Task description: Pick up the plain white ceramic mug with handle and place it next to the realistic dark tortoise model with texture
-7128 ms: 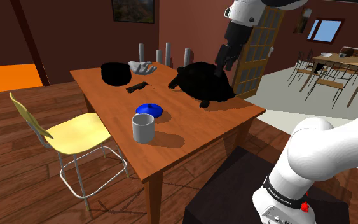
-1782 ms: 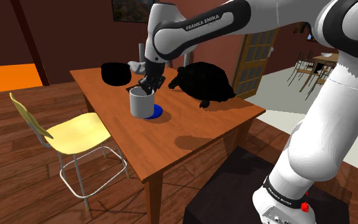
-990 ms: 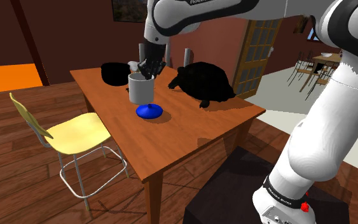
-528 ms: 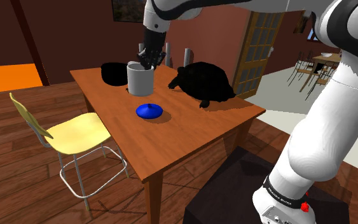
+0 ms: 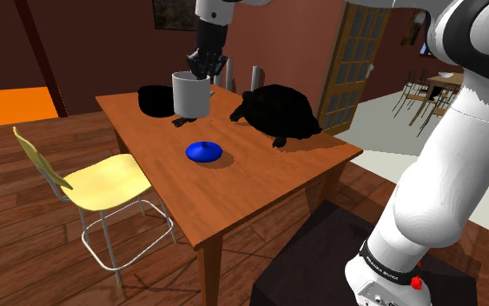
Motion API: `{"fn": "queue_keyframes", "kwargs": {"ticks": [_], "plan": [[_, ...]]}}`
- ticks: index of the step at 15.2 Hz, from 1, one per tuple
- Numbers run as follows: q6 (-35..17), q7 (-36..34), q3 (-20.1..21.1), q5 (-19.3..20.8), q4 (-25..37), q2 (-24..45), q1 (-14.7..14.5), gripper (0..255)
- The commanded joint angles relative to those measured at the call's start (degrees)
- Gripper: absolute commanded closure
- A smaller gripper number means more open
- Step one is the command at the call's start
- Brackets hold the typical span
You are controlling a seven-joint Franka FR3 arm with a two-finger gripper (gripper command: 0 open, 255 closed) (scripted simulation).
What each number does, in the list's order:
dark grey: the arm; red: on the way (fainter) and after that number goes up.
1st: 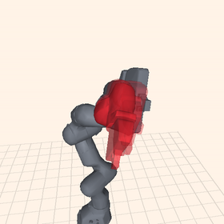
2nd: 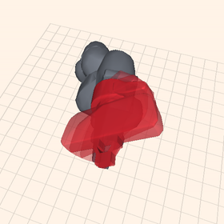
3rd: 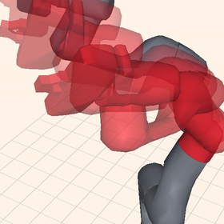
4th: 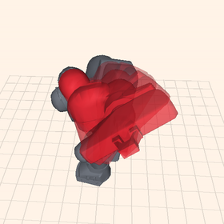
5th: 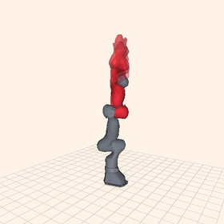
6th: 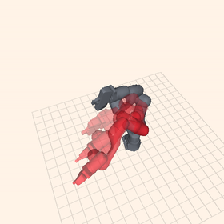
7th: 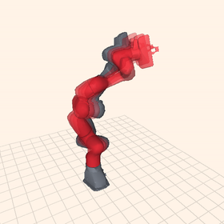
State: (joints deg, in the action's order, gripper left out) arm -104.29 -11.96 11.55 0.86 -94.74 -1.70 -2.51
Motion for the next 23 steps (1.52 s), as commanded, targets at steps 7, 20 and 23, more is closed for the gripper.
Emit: {"fn": "queue_keyframes", "kwargs": {"ticks": [7,20,23], "plan": [[5.44,1.26,-0.58,-0.19,5.69,0.22,0.58,255],[4.54,19.45,-11.08,-3.55,-6.18,-10.47,8.00,255],[4.79,23.65,-13.73,-3.75,-7.15,-11.48,9.56,255]]}}
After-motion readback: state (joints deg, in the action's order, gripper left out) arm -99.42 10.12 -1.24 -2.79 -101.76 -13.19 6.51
